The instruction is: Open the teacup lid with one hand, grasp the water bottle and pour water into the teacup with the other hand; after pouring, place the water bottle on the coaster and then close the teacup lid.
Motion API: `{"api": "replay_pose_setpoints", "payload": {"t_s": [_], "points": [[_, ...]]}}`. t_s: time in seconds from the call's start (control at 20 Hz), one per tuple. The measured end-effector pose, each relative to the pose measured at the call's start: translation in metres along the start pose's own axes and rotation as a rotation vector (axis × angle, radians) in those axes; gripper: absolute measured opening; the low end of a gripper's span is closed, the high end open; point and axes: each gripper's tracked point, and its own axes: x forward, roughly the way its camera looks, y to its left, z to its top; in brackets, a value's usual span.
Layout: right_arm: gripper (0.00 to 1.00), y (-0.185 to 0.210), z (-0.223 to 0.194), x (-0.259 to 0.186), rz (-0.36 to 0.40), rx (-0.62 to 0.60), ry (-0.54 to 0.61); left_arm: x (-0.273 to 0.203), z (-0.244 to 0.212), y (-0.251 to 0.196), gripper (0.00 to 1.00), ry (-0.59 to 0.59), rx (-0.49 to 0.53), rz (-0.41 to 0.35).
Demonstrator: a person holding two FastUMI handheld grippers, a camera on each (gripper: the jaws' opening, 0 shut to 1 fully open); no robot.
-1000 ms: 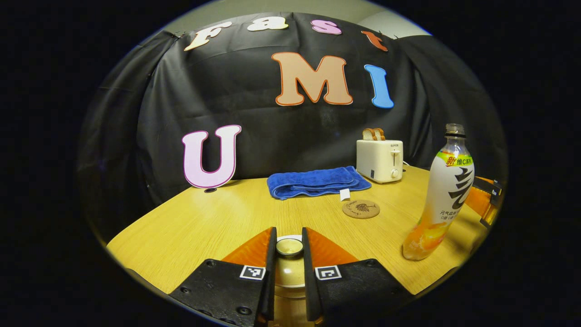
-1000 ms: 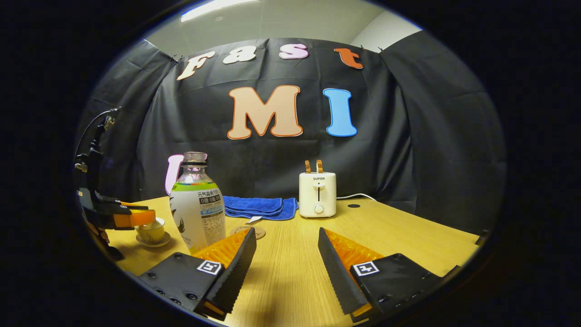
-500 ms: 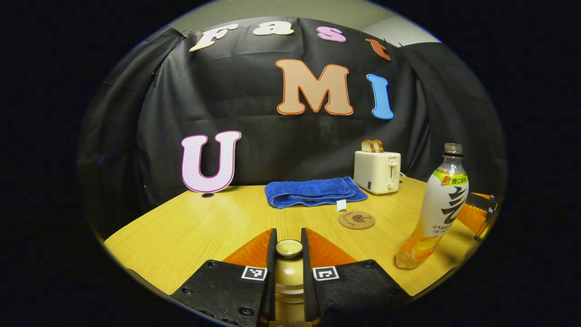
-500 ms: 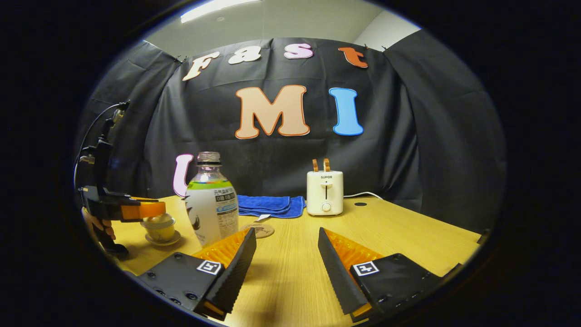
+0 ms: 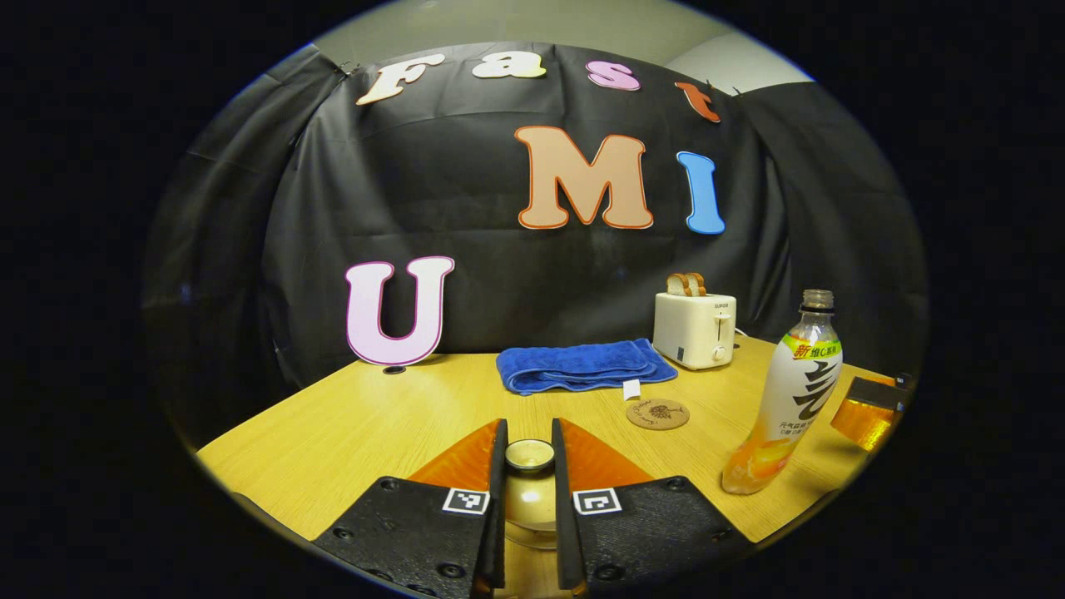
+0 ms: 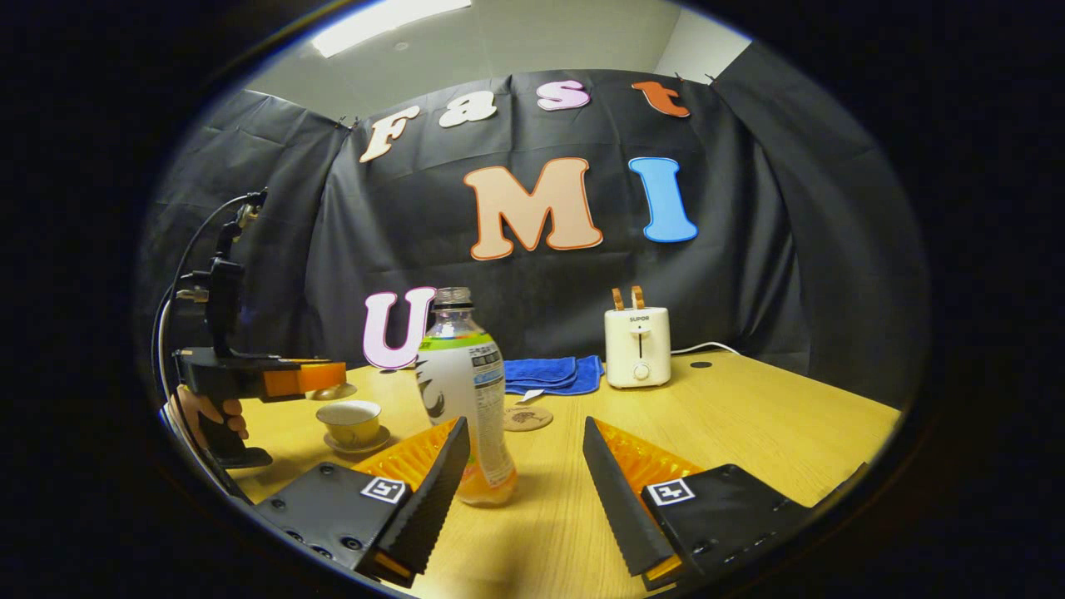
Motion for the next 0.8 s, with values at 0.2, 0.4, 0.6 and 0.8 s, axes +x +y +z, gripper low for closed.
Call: {"api": "replay_pose_setpoints", "payload": {"t_s": [0.2,0.4,0.6,0.8], "points": [[0.84,0.018,-0.002,0.001,0.032,-0.033,0.004,-0.008,0.001,0.012,0.22,0.000,-0.003,0.021],[0.92,0.035,-0.005,0.006,0.061,-0.051,0.014,-0.017,0.003,0.024,0.22,-0.006,-0.008,0.043],[0.84,0.041,-0.009,0.016,0.063,-0.051,0.029,-0.021,0.006,0.036,0.22,-0.016,-0.017,0.068],[0.89,0.044,-0.011,0.027,0.056,-0.050,0.042,-0.024,0.003,0.042,0.22,-0.013,-0.024,0.078]]}}
